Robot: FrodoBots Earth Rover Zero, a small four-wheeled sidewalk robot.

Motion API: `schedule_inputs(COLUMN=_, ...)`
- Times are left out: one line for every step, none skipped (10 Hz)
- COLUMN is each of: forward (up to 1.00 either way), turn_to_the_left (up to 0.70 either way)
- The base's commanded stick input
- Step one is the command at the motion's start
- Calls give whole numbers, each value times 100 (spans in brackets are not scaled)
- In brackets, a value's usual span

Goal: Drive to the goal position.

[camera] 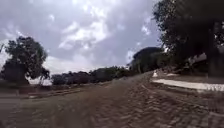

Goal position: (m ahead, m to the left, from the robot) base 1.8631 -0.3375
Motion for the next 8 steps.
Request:
schedule_inputs(forward=70, turn_to_the_left=0)
schedule_inputs(forward=70, turn_to_the_left=0)
schedule_inputs(forward=70, turn_to_the_left=0)
schedule_inputs(forward=70, turn_to_the_left=0)
schedule_inputs(forward=70, turn_to_the_left=0)
schedule_inputs(forward=70, turn_to_the_left=0)
schedule_inputs(forward=70, turn_to_the_left=-16)
schedule_inputs(forward=70, turn_to_the_left=0)
